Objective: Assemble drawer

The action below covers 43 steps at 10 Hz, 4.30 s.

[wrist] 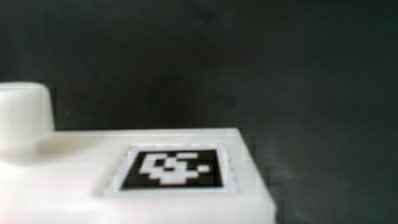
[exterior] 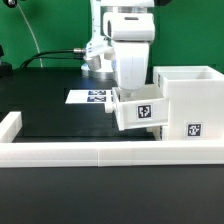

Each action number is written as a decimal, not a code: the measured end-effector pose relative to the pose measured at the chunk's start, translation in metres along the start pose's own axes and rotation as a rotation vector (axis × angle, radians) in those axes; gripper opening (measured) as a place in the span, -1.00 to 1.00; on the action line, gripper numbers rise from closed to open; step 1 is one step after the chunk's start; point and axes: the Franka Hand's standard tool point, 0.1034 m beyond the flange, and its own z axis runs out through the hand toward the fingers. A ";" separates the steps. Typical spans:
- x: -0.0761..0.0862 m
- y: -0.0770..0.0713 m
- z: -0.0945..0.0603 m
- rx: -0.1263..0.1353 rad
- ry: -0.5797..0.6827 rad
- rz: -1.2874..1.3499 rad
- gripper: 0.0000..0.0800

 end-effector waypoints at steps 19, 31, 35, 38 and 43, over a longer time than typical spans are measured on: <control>0.012 0.000 0.000 0.003 -0.007 0.192 -0.89; 0.000 0.002 -0.037 0.016 -0.044 0.175 0.56; -0.040 0.010 -0.071 0.043 -0.083 0.102 0.62; -0.057 0.005 -0.065 0.045 -0.076 0.090 0.62; -0.073 -0.001 -0.014 0.065 0.158 0.061 0.62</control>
Offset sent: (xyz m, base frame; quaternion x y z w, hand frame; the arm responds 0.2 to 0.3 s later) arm 0.0115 0.0038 0.0139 -0.0199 0.0197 -0.0036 0.9996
